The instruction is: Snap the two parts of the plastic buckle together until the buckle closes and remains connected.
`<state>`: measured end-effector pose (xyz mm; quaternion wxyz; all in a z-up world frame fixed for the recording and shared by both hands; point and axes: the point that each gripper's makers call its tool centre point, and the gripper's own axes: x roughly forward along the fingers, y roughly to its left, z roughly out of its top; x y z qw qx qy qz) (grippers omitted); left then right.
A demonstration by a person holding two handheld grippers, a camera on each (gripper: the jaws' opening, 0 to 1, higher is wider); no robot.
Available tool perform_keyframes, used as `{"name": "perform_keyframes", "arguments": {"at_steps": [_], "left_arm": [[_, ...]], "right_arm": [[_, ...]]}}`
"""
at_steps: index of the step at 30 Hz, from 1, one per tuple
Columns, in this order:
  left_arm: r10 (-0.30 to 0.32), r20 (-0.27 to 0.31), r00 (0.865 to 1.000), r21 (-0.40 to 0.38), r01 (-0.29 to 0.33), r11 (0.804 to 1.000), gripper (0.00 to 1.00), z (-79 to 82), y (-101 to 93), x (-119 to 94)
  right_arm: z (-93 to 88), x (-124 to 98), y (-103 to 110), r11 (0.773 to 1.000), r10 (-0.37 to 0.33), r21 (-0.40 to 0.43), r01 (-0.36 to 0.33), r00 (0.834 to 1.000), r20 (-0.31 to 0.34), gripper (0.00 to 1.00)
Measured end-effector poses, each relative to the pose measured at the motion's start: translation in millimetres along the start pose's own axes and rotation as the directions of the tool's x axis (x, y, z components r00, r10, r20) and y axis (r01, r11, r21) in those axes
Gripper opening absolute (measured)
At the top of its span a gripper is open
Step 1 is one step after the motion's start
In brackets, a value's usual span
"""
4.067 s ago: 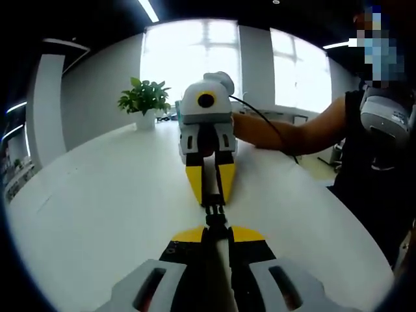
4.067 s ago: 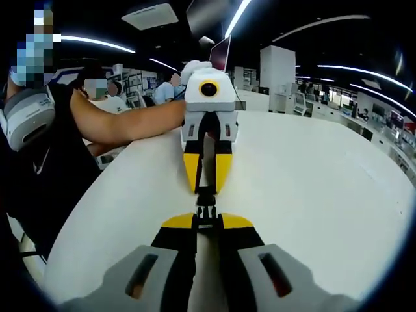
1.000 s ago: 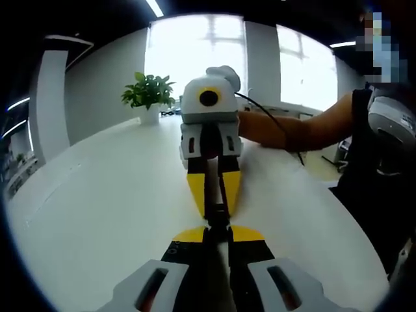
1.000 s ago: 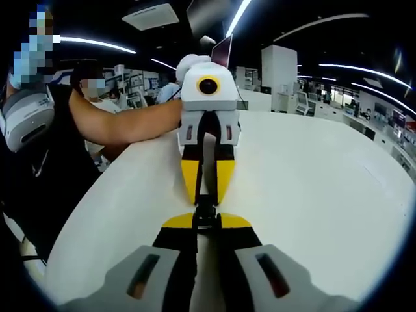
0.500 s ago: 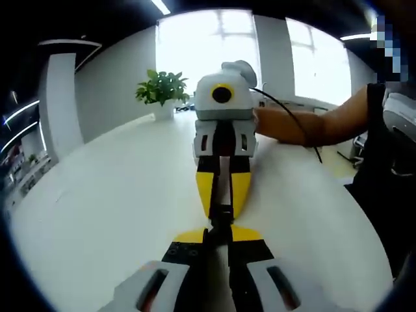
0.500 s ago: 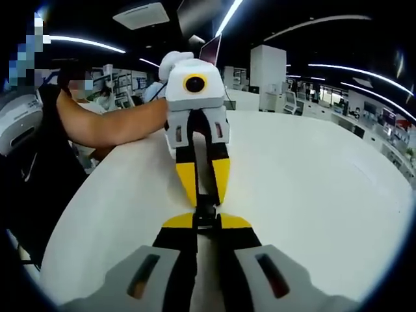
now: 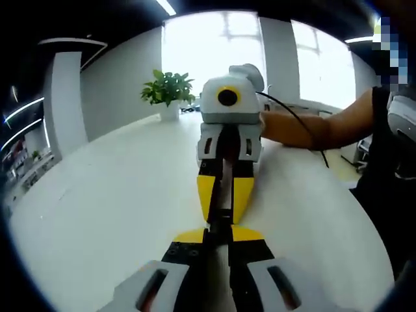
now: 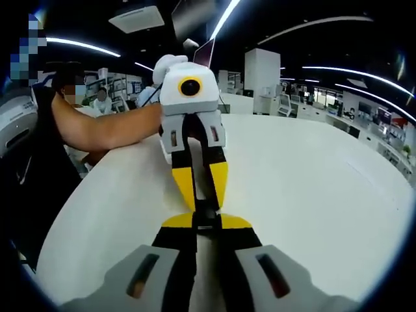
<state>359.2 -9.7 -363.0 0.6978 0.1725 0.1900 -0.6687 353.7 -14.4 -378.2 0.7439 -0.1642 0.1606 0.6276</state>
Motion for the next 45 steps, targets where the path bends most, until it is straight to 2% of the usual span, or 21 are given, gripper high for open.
{"name": "perform_keyframes", "arguments": {"at_steps": [16,20,34,40,42,43,44,45], "left_arm": [[-0.024,0.024,0.999,0.000,0.025,1.000,0.08,-6.0,8.9,9.3],[-0.021,0.026,0.999,-0.030,0.021,0.999,0.08,-6.1,12.6,12.7],[-0.032,0.052,0.998,-0.012,0.033,0.999,0.09,-4.1,3.3,17.2],[-0.036,0.077,0.996,0.011,0.035,0.999,0.10,-2.7,0.9,14.1],[-0.038,0.101,0.994,0.012,0.037,0.999,0.11,0.2,0.5,12.6],[-0.037,0.119,0.992,0.015,0.035,0.999,0.12,2.4,1.1,11.9],[-0.004,0.148,0.989,0.028,0.000,1.000,0.18,7.4,6.8,11.4],[0.024,0.164,0.986,0.029,-0.029,0.999,0.32,9.8,11.8,10.6]], "right_arm": [[2.2,-0.9,-3.2,1.000,0.012,0.002,-0.012,1.000,0.007,0.08],[1.9,-2.8,-5.5,1.000,0.002,0.004,-0.002,1.000,0.014,0.09],[4.4,-8.5,-4.4,1.000,0.015,0.024,-0.016,1.000,0.022,0.09],[8.4,-10.3,-3.6,1.000,0.016,0.019,-0.017,0.999,0.036,0.09],[12.0,-13.3,-4.0,1.000,0.014,0.022,-0.015,0.999,0.051,0.09],[13.1,-14.2,-4.5,1.000,0.012,0.024,-0.013,0.998,0.057,0.09],[15.4,-15.6,-5.7,1.000,0.007,0.026,-0.009,0.998,0.070,0.09],[18.1,-17.0,-6.4,0.999,0.006,0.034,-0.009,0.997,0.083,0.09]]}}
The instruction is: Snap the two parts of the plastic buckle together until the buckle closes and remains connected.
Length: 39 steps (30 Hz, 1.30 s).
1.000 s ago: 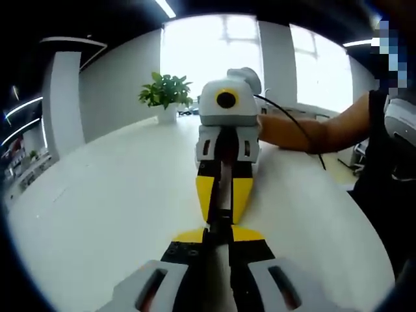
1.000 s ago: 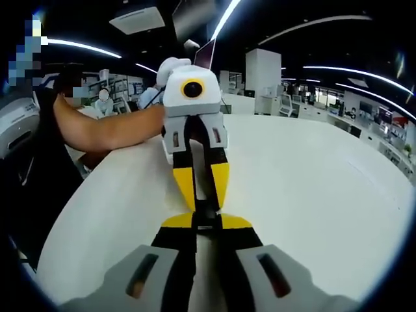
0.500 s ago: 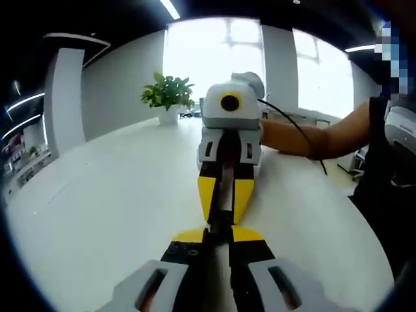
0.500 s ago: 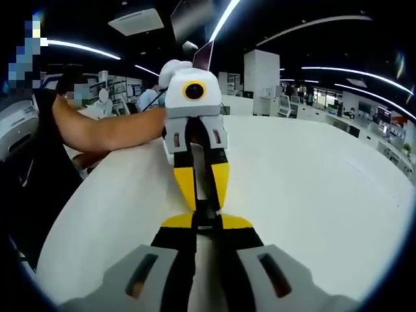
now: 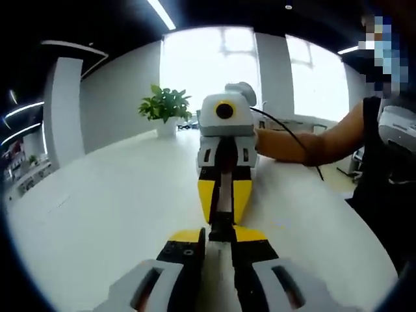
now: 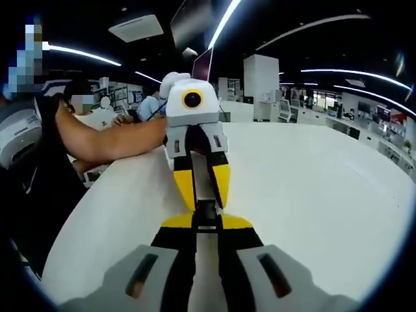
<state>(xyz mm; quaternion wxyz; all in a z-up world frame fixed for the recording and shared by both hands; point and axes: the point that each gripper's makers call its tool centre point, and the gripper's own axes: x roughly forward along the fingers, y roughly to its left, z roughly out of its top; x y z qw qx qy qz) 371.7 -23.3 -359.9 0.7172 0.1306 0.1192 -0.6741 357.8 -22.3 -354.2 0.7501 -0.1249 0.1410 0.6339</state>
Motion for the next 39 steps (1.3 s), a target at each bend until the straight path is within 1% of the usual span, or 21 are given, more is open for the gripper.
{"name": "perform_keyframes", "arguments": {"at_steps": [1,2,3,4,5,7,8,13,16,18,21,23,24,26,28,29,31,32,34,36,39], "left_arm": [[0.003,0.010,1.000,-0.016,-0.003,1.000,0.45,1.2,1.1,-0.5],[0.021,0.037,0.999,-0.035,-0.020,0.999,0.62,5.7,4.9,-0.5],[0.037,0.070,0.997,-0.045,-0.034,0.998,0.82,11.0,8.7,-0.4],[0.014,0.102,0.995,-0.057,-0.008,0.998,0.92,15.6,5.2,-0.3],[0.022,0.103,0.994,-0.054,-0.017,0.998,1.00,15.0,6.1,-1.0],[0.084,0.089,0.992,-0.009,-0.084,0.996,1.00,14.6,17.7,-2.1],[0.080,0.090,0.993,-0.016,-0.079,0.997,1.00,14.5,16.7,-1.6],[0.101,0.081,0.992,-0.030,-0.099,0.995,1.00,15.2,20.3,-4.4],[0.124,0.090,0.988,-0.040,-0.120,0.992,1.00,18.6,24.6,-7.8],[0.158,0.097,0.983,-0.032,-0.155,0.987,1.00,20.7,30.7,-10.6],[0.182,0.115,0.976,-0.041,-0.179,0.983,1.00,24.6,35.5,-14.8],[0.229,0.106,0.968,-0.019,-0.229,0.973,1.00,23.4,44.5,-17.5],[0.265,0.085,0.960,-0.004,-0.266,0.964,1.00,20.2,51.3,-18.7],[0.312,0.082,0.946,0.024,-0.315,0.949,1.00,18.8,60.2,-19.9],[0.351,0.060,0.934,0.028,-0.353,0.935,1.00,15.1,68.5,-22.5],[0.355,0.064,0.933,0.028,-0.358,0.933,1.00,15.7,69.6,-23.0],[0.381,0.072,0.922,0.027,-0.384,0.923,1.00,17.6,75.5,-26.3],[0.402,0.078,0.912,0.022,-0.405,0.914,1.00,19.3,80.2,-29.3],[0.461,0.099,0.882,0.016,-0.464,0.886,1.00,23.3,91.9,-36.8],[0.503,0.110,0.858,0.000,-0.506,0.863,1.00,25.1,100.9,-44.5],[0.578,0.116,0.808,-0.050,-0.576,0.816,1.00,25.3,116.4,-58.0]], "right_arm": [[1.9,-1.2,-1.0,1.000,-0.004,0.001,0.004,1.000,0.008,0.09],[3.3,-2.1,-2.7,1.000,-0.014,-0.002,0.014,1.000,0.015,0.09],[4.0,-3.0,-3.4,1.000,-0.017,0.000,0.017,1.000,0.018,0.09],[4.7,-3.8,-4.0,1.000,-0.018,0.003,0.018,1.000,0.024,0.09],[5.3,-4.0,-4.5,1.000,-0.021,0.006,0.021,0.999,0.027,0.09],[5.7,-4.4,-5.5,1.000,-0.024,0.008,0.024,0.999,0.030,0.09],[5.5,-4.2,-4.9,1.000,-0.023,0.009,0.023,0.999,0.029,0.09],[6.2,-4.0,-5.5,1.000,-0.030,0.005,0.030,0.999,0.030,0.09],[14.2,-7.1,-9.2,0.998,-0.061,0.005,0.060,0.997,0.055,0.09],[22.2,-10.6,-12.3,0.997,-0.083,0.008,0.083,0.993,0.084,0.09],[30.7,-16.6,-18.1,0.992,-0.124,0.009,0.124,0.986,0.111,0.09],[33.1,-18.9,-20.7,0.990,-0.141,0.017,0.140,0.983,0.116,0.09],[34.0,-20.1,-22.6,0.988,-0.153,0.016,0.152,0.981,0.118,0.09],[37.7,-23.1,-28.9,0.982,-0.188,0.016,0.187,0.972,0.139,0.09],[40.6,-27.5,-35.5,0.975,-0.223,0.018,0.223,0.963,0.152,0.09],[42.1,-29.8,-38.4,0.971,-0.237,0.021,0.237,0.958,0.161,0.09],[44.7,-34.1,-45.8,0.961,-0.277,0.023,0.277,0.945,0.174,0.09],[45.5,-35.3,-47.6,0.957,-0.288,0.026,0.288,0.941,0.178,0.09],[49.7,-40.5,-54.6,0.943,-0.331,0.041,0.330,0.923,0.198,0.09],[55.7,-45.4,-57.2,0.936,-0.352,0.071,0.345,0.911,0.217,0.09],[61.2,-52.8,-63.5,0.918,-0.397,0.086,0.388,0.888,0.231,0.09]]}}
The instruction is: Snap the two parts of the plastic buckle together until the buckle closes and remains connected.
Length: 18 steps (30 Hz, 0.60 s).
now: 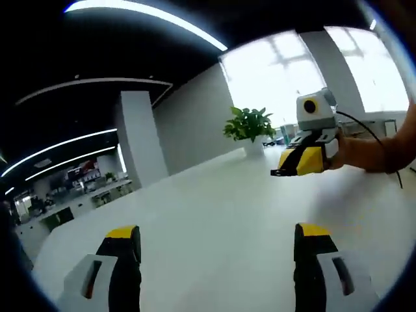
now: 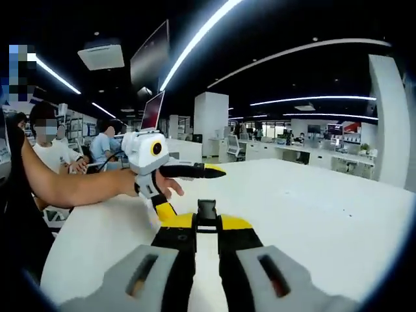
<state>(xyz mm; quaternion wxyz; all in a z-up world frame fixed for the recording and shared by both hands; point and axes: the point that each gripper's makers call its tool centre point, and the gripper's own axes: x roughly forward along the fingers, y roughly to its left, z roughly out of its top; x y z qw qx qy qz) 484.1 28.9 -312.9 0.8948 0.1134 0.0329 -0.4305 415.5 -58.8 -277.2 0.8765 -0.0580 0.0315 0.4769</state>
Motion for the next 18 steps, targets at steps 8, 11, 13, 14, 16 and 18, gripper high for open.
{"name": "perform_keyframes", "arguments": {"at_steps": [8,11,13,14,16,18], "left_arm": [[0.207,-0.032,0.978,-0.064,-0.209,0.976,1.00,-8.1,47.8,-13.9],[0.300,-0.065,0.952,-0.074,-0.305,0.950,1.00,-15.0,65.8,-20.6],[0.300,-0.063,0.952,-0.083,-0.304,0.949,1.00,-15.6,68.7,-21.1],[0.302,-0.061,0.951,-0.094,-0.307,0.947,1.00,-15.6,69.3,-21.6],[0.296,-0.052,0.954,-0.109,-0.300,0.948,1.00,-14.1,67.5,-21.0],[0.290,-0.047,0.956,-0.108,-0.293,0.950,1.00,-13.1,65.4,-19.4]], "right_arm": [[-1.9,-4.7,-25.4,0.993,-0.120,0.007,0.120,0.993,-0.016,0.09],[-7.4,-9.6,-44.6,0.975,-0.223,-0.011,0.222,0.974,-0.045,0.09],[-13.3,-13.1,-52.3,0.962,-0.273,-0.028,0.271,0.959,-0.071,0.09],[-16.1,-14.6,-56.2,0.954,-0.300,-0.043,0.297,0.950,-0.084,0.09],[-18.8,-14.2,-59.1,0.952,-0.307,-0.028,0.306,0.947,-0.093,0.09],[-19.3,-15.2,-60.9,0.949,-0.314,-0.031,0.313,0.945,-0.093,0.09]]}}
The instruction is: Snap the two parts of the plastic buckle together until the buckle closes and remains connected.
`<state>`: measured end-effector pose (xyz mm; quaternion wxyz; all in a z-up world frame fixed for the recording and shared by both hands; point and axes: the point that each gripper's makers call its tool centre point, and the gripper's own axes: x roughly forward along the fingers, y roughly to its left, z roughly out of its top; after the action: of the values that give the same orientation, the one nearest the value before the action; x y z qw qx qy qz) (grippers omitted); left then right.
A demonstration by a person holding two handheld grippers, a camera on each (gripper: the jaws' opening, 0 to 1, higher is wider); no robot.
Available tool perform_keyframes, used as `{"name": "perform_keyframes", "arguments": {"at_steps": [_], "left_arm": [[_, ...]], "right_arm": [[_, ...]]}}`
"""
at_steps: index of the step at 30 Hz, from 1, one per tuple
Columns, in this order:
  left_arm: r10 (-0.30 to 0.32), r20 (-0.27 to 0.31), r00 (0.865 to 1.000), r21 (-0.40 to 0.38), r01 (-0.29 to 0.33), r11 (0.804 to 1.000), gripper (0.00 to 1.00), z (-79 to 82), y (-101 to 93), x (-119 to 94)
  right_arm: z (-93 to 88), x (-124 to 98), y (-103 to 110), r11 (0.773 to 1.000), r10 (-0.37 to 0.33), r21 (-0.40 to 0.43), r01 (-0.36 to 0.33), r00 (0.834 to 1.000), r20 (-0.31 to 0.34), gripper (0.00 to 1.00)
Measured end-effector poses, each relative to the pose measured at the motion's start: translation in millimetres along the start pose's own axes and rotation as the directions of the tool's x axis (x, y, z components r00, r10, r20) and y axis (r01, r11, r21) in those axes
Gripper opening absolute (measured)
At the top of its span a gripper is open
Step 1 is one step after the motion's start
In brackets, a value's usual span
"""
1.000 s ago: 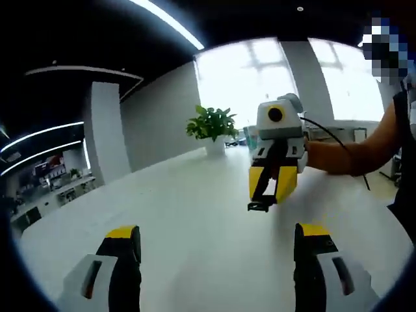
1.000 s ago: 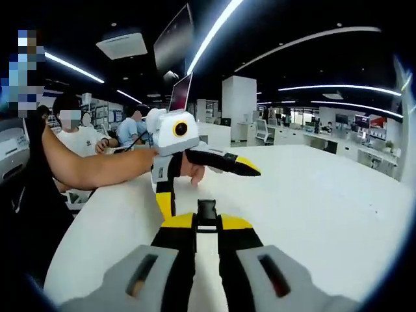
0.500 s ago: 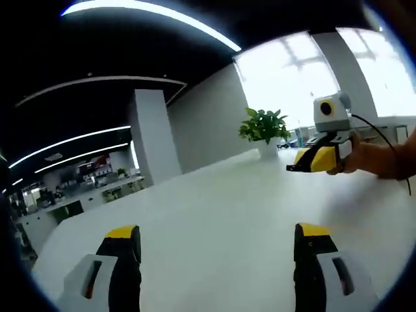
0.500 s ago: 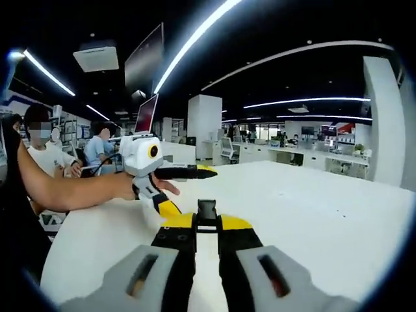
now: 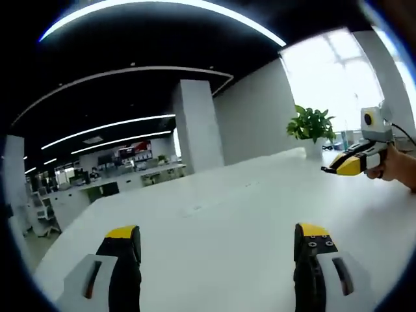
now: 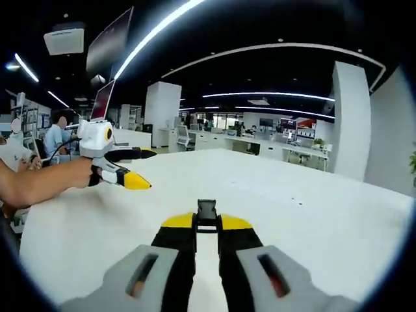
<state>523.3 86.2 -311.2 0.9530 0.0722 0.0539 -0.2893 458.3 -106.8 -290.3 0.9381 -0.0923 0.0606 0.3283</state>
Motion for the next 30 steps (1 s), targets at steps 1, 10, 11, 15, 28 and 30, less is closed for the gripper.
{"name": "perform_keyframes", "arguments": {"at_steps": [1,10,11,15,28,30], "left_arm": [[-0.004,-0.001,1.000,0.004,0.004,1.000,1.00,0.0,-2.1,0.9],[0.016,-0.018,1.000,0.029,-0.016,0.999,1.00,-8.5,-8.5,6.8],[0.020,-0.015,1.000,0.031,-0.019,0.999,1.00,-8.6,-8.8,7.2],[0.029,-0.011,1.000,0.054,-0.028,0.998,1.00,-8.1,-9.9,7.8],[0.098,0.014,0.995,-0.051,-0.097,0.994,1.00,-5.7,9.5,-0.1],[0.091,0.013,0.996,-0.071,-0.090,0.993,1.00,-6.4,9.6,-0.2]], "right_arm": [[-0.4,-0.1,0.2,1.000,-0.003,0.003,0.003,1.000,-0.001,0.09],[-5.8,2.5,-9.5,0.999,-0.046,0.001,0.046,0.999,-0.018,0.09],[-7.1,0.9,-9.8,0.998,-0.056,0.002,0.056,0.998,-0.021,0.09],[-9.3,1.0,-11.1,0.997,-0.071,0.004,0.071,0.997,-0.028,0.09],[-17.0,4.9,-18.0,0.994,-0.108,0.015,0.109,0.993,-0.056,0.09],[-19.7,8.3,-17.7,0.994,-0.111,0.004,0.111,0.992,-0.066,0.09]]}}
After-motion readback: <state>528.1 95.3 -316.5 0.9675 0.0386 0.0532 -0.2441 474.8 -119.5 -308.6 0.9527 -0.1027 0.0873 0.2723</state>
